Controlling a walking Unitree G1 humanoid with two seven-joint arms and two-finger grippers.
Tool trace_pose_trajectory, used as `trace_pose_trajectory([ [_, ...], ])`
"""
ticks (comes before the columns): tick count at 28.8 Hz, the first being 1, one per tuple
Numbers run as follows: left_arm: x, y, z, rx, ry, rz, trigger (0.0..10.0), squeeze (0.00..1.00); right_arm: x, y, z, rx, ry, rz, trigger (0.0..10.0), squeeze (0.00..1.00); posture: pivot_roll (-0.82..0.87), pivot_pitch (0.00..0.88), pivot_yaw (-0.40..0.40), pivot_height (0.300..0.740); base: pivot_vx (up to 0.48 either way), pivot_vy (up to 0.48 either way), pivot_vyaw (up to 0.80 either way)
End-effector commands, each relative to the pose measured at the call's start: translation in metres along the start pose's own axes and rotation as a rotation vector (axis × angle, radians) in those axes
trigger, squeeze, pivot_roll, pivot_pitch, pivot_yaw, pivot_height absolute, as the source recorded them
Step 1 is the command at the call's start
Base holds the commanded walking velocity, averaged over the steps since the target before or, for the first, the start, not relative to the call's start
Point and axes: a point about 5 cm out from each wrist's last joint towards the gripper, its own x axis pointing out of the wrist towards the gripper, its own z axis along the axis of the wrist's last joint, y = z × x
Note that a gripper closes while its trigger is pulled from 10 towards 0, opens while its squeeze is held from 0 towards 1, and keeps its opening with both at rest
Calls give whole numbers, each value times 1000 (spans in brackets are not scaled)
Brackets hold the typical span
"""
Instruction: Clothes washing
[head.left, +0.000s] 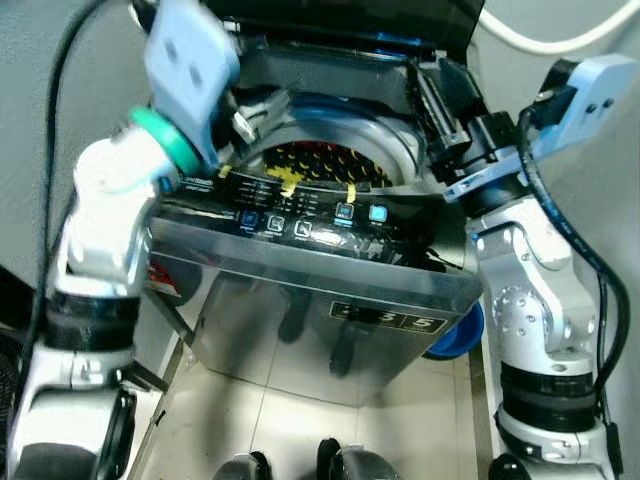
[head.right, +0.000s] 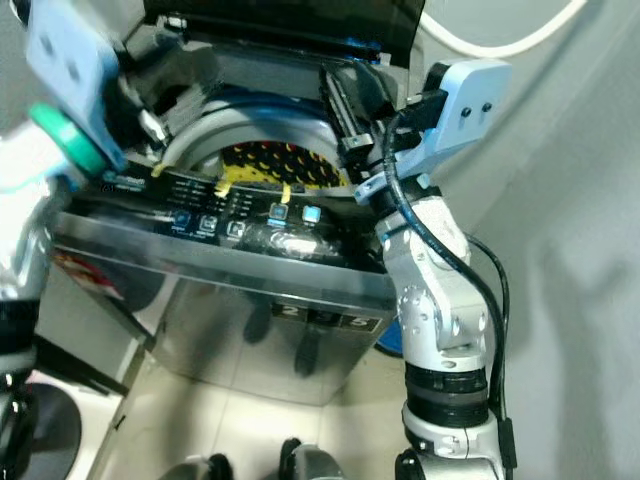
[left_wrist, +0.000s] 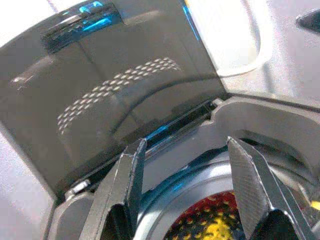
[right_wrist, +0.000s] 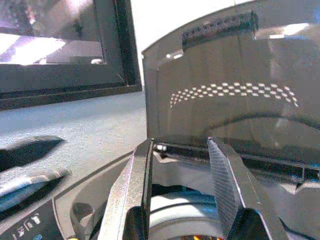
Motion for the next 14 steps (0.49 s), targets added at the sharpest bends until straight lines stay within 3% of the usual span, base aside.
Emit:
trace_pose_trajectory([
  [1, -11, 8, 3, -78, 2, 124, 10000, 0, 2, -8, -3, -15, -5, -68, 10000, 0, 49, 57, 8, 740, 0, 0, 0],
  [2, -11, 8, 3, -78, 2, 124, 10000, 0, 2, -8, -3, -15, -5, -68, 10000, 0, 49, 57, 8, 740, 0, 0, 0],
  [4, -30, 22, -14, -205, 83, 300, 10000, 0, 4, -18, -9, -37, 0, -163, 10000, 0, 58, 39, 6, 740, 0, 0, 0],
  [6, -37, 28, -21, -248, 118, 366, 10000, 0, 4, -20, -13, -44, 8, -189, 10000, 0, 60, 33, 2, 740, 0, 0, 0],
  [14, -47, 36, -30, -211, 159, 446, 10000, 0, 4, -19, -26, -58, 55, -166, 10000, 0, 73, 10, -37, 740, 0, 0, 0],
])
